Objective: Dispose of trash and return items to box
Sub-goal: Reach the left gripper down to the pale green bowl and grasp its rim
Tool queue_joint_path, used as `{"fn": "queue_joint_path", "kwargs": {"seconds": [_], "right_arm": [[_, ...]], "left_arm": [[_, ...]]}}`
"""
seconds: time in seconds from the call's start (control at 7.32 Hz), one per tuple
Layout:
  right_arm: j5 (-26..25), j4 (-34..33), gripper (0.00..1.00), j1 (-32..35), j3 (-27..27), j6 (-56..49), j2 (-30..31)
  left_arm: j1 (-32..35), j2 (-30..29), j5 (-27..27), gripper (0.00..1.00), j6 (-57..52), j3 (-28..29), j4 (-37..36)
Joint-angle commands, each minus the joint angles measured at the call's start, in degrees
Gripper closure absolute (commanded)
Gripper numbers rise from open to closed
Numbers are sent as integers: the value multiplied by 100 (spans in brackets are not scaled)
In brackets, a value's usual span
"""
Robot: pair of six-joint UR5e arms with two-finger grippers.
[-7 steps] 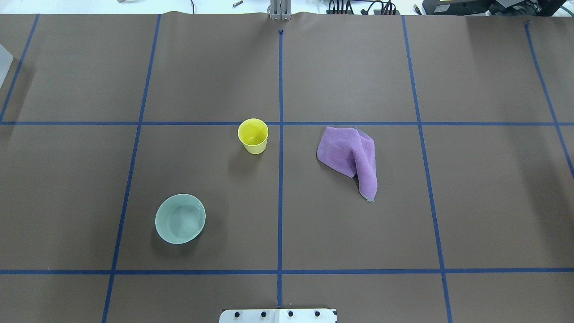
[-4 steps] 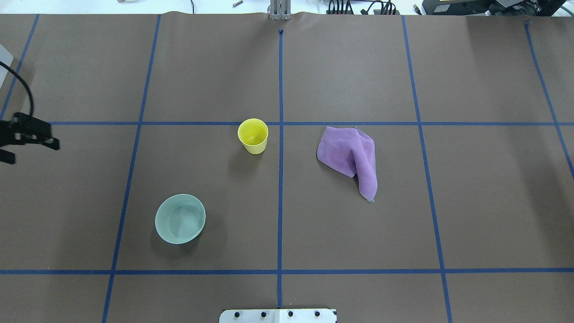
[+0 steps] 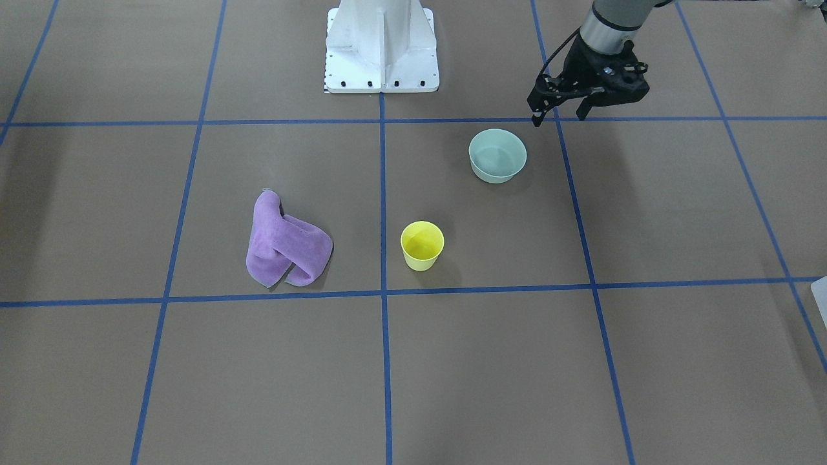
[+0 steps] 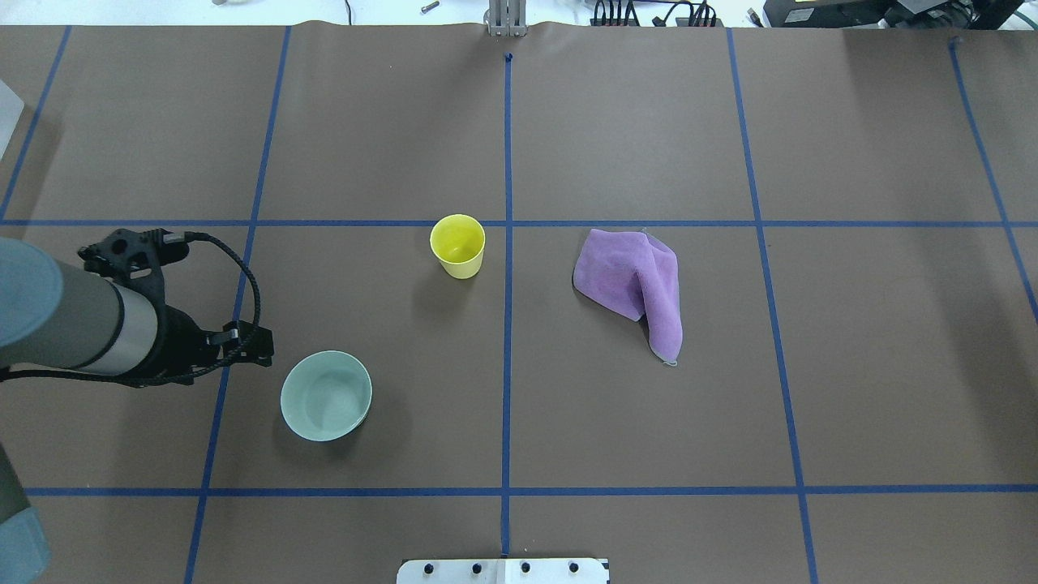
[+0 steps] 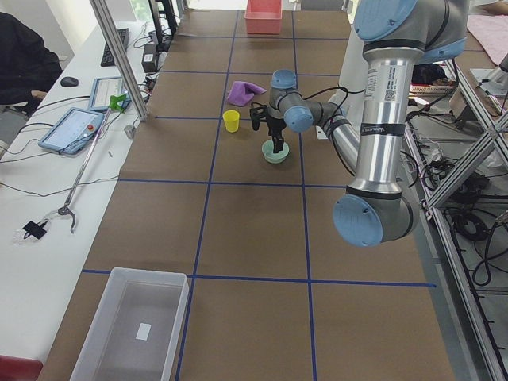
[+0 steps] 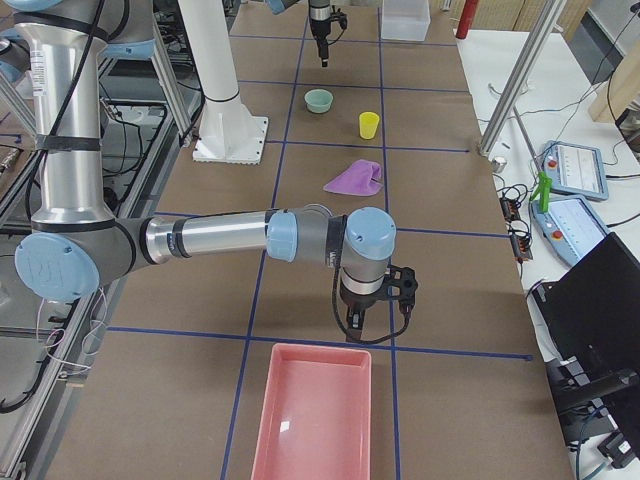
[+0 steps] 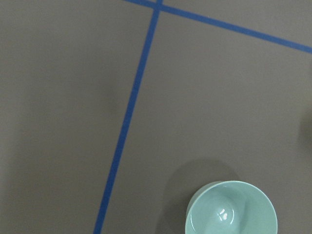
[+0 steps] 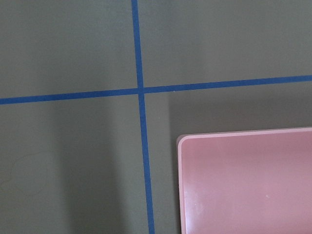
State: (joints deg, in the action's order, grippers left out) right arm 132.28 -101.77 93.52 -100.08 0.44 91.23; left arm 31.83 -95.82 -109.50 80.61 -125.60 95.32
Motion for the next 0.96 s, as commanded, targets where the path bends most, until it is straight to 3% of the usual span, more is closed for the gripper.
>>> {"fn": "queue_joint_path", "kwargs": {"seconds": [0.0,0.14,0.68,0.82], "right_arm": [[114,8,0,0,-3,0,17],[114,17,0,0,-3,0,9],[167,-9,0,0,-12,0,9],[167,-9,0,0,-3,0,9]], "left_arm": [[-273,-654,131,2,42,813,22],[-309,-840,131,2,42,1079,13],[-362,-422,122,3,-2,1212,556],[-388,-429,114,11,16,1291,619]]}}
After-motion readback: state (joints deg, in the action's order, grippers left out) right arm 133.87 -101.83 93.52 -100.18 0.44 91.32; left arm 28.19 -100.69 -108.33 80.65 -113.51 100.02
